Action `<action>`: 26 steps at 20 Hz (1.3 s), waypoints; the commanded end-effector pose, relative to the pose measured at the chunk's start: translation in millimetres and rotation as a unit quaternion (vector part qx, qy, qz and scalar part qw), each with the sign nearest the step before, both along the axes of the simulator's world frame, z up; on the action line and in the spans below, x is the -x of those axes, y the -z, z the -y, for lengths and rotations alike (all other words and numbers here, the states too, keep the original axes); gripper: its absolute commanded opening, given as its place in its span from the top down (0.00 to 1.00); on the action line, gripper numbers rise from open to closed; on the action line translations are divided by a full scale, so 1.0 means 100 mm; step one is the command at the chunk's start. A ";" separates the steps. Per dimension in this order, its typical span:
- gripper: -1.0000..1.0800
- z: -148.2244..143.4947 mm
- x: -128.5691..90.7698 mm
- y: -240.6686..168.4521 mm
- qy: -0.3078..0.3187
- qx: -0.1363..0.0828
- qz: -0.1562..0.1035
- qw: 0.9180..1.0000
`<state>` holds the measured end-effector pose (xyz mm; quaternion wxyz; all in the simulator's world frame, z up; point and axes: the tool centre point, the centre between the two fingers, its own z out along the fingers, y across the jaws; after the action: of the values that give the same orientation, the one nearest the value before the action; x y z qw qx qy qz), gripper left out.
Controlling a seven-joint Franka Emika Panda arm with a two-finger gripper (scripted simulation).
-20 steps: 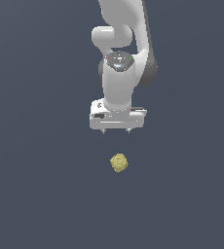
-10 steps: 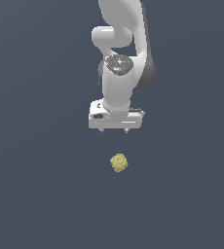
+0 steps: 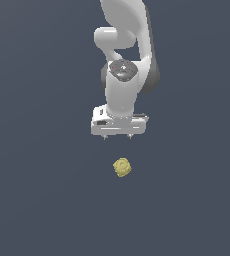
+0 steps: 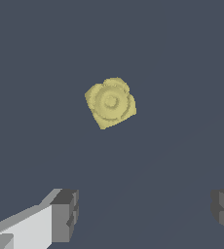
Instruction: Pick up the object and move it to a goal position.
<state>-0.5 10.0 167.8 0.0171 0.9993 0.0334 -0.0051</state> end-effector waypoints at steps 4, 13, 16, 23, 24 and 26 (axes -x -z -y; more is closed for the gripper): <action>0.04 -0.04 -0.15 0.12 -0.039 -0.001 -0.001 0.999; 0.04 -0.15 -0.51 0.47 -0.144 -0.009 -0.001 0.990; 0.04 -0.18 -0.60 0.58 -0.173 -0.012 -0.001 0.985; 0.04 -0.22 -0.73 0.75 -0.214 -0.017 0.000 0.977; 0.04 -0.22 -0.74 0.76 -0.217 -0.017 0.000 0.976; 0.04 -0.23 -0.75 0.78 -0.221 -0.018 0.001 0.975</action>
<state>73.2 32.2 91.6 0.0006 0.9685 0.2490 -0.0007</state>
